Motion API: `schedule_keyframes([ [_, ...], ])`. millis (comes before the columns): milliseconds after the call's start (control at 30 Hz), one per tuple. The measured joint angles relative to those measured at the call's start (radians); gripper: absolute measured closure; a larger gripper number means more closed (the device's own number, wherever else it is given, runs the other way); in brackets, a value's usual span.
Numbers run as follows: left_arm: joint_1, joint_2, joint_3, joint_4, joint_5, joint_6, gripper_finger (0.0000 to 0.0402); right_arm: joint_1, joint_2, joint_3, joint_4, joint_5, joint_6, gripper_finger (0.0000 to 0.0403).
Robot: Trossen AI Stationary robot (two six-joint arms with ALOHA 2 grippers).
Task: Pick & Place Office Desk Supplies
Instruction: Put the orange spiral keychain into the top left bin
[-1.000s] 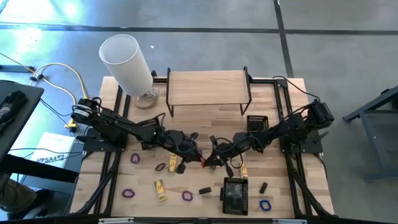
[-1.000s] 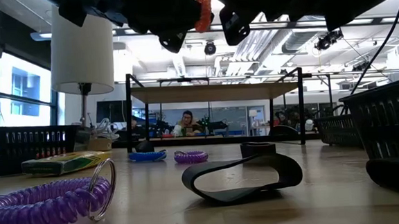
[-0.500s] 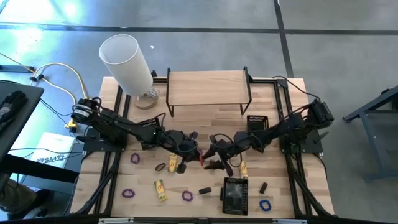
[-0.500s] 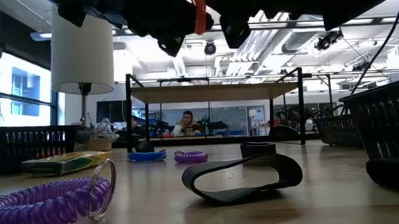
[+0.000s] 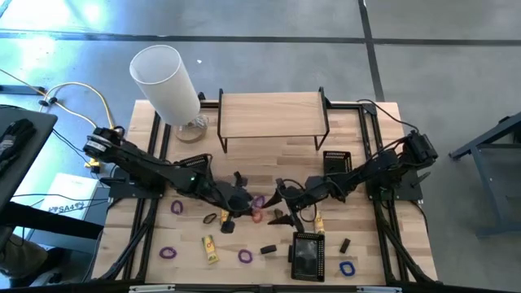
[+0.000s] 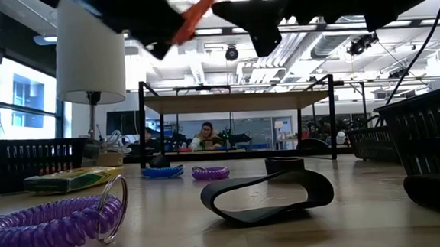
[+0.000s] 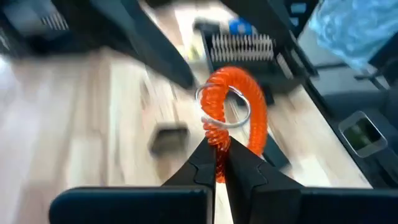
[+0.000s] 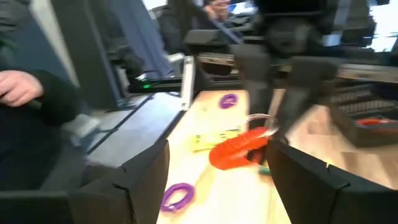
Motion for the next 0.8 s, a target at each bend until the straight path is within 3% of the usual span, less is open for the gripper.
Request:
schedule_keyframes([
  [167, -0.044, -0.073, 0.000, -0.231, -0.083, -0.160, 0.0396, 0.000, 0.000, 0.000, -0.048, 0.081, 0.002, 0.0155],
  [433, -0.054, -0.291, 0.030, -0.619, -0.086, -0.542, 0.0392, 0.000, 0.000, 0.000, -0.091, 0.092, 0.002, 0.0156],
  [600, -0.001, -0.395, 0.030, -0.880, -0.117, -0.689, 0.0391, 0.000, 0.000, 0.000, -0.088, 0.092, 0.002, 0.0156],
  [800, 0.102, -0.411, 0.030, -1.117, -0.144, -0.851, 0.0390, 0.000, 0.000, 0.000, -0.088, 0.092, 0.006, 0.0156],
])
